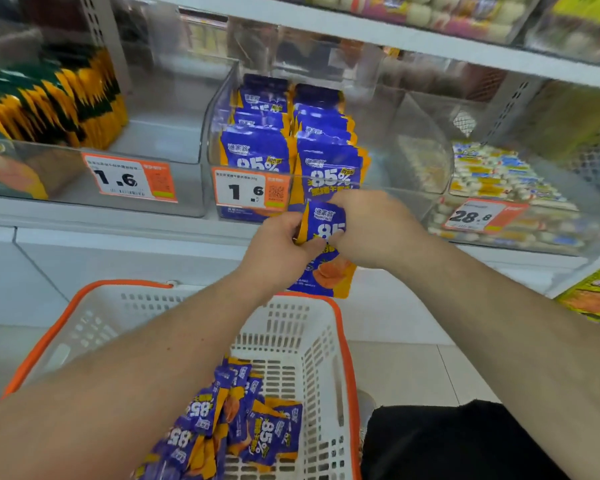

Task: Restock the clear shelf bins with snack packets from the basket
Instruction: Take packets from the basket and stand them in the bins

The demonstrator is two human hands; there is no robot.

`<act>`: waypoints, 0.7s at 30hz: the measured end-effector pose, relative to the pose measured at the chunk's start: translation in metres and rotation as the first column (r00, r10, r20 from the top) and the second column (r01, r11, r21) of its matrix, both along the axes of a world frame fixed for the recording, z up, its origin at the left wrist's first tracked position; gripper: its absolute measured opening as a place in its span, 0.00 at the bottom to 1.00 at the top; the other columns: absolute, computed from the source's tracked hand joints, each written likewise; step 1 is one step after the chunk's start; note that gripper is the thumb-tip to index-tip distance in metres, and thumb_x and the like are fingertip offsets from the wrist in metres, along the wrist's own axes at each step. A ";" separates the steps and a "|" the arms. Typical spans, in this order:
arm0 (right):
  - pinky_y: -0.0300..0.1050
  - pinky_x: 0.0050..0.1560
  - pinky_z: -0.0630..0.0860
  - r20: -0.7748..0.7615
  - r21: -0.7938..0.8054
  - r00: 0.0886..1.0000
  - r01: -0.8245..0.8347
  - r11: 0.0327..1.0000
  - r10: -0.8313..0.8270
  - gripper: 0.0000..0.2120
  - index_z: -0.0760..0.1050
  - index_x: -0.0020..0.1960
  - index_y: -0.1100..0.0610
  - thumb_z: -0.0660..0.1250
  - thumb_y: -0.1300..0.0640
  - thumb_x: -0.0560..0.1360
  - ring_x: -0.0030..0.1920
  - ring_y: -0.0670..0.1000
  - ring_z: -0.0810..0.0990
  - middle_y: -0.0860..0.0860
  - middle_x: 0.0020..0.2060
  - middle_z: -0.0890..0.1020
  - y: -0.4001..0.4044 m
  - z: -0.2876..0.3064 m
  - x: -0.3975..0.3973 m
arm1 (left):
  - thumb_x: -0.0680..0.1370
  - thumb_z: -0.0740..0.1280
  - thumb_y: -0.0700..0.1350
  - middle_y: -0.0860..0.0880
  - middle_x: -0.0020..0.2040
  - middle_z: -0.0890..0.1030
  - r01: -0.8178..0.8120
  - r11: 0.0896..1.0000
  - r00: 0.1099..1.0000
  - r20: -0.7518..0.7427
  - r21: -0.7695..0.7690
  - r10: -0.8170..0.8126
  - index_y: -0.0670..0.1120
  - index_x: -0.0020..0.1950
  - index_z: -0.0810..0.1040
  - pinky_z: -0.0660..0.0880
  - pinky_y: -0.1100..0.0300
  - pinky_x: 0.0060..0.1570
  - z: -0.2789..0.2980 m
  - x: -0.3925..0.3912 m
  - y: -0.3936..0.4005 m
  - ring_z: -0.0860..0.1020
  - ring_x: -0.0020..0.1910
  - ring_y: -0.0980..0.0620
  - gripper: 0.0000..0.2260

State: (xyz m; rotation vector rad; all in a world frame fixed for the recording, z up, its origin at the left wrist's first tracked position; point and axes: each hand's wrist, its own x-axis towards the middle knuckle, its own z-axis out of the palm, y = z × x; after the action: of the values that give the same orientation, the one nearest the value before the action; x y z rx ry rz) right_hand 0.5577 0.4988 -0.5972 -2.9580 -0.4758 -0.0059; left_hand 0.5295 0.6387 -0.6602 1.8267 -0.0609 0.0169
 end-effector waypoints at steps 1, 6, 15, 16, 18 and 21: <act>0.40 0.37 0.72 -0.010 0.069 1.000 0.001 0.998 -0.001 0.18 0.73 0.60 0.51 0.72 0.50 0.73 0.49 0.50 0.76 0.49 0.55 0.79 -0.005 0.004 0.001 | 0.77 0.70 0.44 0.52 0.47 0.85 0.017 1.000 1.000 0.013 0.014 -0.017 0.56 0.49 0.79 0.81 0.45 0.50 0.007 0.002 -0.002 0.84 0.46 0.52 0.06; 0.33 0.31 0.63 -0.061 0.241 0.998 0.006 0.971 0.009 0.10 0.74 0.50 0.51 0.73 0.51 0.73 0.39 0.44 0.73 0.43 0.39 0.75 -0.022 0.026 0.006 | 0.77 0.70 0.44 0.50 0.43 0.84 0.032 0.996 0.997 0.071 0.082 -0.038 0.52 0.46 0.78 0.81 0.47 0.46 0.035 0.011 -0.013 0.83 0.43 0.50 0.04; 0.42 0.33 0.66 0.153 0.081 0.936 0.309 0.948 -0.318 0.03 0.73 0.39 0.58 0.63 0.59 0.67 0.37 0.57 0.76 0.54 0.34 0.77 -0.048 0.088 0.047 | 0.72 0.63 0.53 0.48 0.51 0.79 -0.359 0.733 0.779 0.618 0.578 -0.106 0.47 0.55 0.80 0.74 0.48 0.52 0.088 0.061 -0.007 0.76 0.52 0.46 0.17; 0.42 0.32 0.66 0.174 0.042 0.928 0.326 0.944 -0.329 0.03 0.72 0.39 0.58 0.63 0.60 0.66 0.35 0.56 0.75 0.54 0.34 0.76 -0.048 0.094 0.053 | 0.70 0.61 0.54 0.47 0.55 0.78 -0.349 0.692 0.801 0.584 0.632 -0.129 0.48 0.58 0.79 0.73 0.47 0.55 0.095 0.070 -0.006 0.75 0.56 0.44 0.20; 0.42 0.34 0.66 0.232 -0.017 0.912 0.351 0.936 -0.338 0.03 0.71 0.40 0.58 0.64 0.59 0.68 0.36 0.57 0.74 0.54 0.36 0.75 -0.048 0.103 0.064 | 0.71 0.62 0.59 0.47 0.63 0.75 -0.258 0.602 0.893 0.425 0.755 -0.151 0.50 0.65 0.76 0.69 0.45 0.63 0.106 0.088 -0.006 0.71 0.64 0.43 0.24; 0.47 0.41 0.68 0.345 -0.041 0.867 0.397 0.917 -0.360 0.09 0.69 0.47 0.58 0.66 0.57 0.71 0.42 0.59 0.71 0.55 0.42 0.73 -0.049 0.110 0.085 | 0.74 0.64 0.64 0.47 0.72 0.67 -0.110 0.463 0.959 0.216 0.880 -0.183 0.53 0.73 0.67 0.60 0.42 0.68 0.115 0.117 -0.008 0.63 0.72 0.43 0.29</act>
State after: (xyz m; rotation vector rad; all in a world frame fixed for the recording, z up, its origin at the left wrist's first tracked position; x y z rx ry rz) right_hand 0.6429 0.4499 -0.4874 -3.1157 0.0892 -0.5450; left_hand 0.6469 0.6308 -0.5456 2.9002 -0.3818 0.2687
